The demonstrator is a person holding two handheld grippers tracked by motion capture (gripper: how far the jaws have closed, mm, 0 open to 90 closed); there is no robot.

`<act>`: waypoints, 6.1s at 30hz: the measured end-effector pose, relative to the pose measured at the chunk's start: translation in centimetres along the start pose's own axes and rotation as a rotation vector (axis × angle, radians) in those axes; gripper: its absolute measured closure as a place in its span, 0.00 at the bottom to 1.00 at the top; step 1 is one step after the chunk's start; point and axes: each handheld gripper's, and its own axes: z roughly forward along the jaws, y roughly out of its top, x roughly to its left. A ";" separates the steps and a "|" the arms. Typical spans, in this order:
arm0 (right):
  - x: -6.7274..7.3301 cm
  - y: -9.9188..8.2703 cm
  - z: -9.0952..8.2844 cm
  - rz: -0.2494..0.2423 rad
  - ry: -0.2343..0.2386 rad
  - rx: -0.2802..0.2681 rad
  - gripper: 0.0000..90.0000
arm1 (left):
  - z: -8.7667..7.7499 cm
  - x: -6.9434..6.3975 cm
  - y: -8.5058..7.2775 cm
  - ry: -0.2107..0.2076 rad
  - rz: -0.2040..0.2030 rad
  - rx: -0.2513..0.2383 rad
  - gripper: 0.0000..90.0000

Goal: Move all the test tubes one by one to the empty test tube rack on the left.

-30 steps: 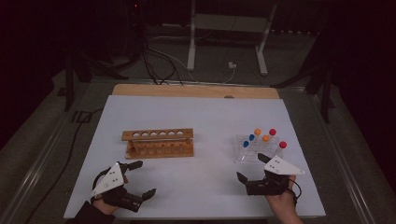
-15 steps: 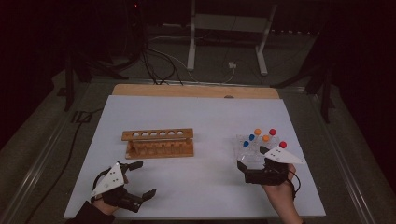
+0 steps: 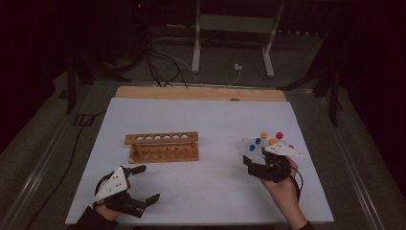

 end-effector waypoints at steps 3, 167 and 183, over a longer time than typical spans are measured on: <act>-0.2 0.1 0.3 0.016 -0.006 0.032 0.41 | 0.0 -0.1 0.0 -0.002 0.003 0.005 0.01; 9.5 0.7 0.2 -0.280 0.300 0.047 0.85 | 14.2 -3.0 10.0 -0.256 0.091 0.098 0.78; 9.4 0.8 0.2 -0.268 0.311 0.036 0.85 | 14.0 -3.1 10.0 -0.239 0.122 0.090 0.87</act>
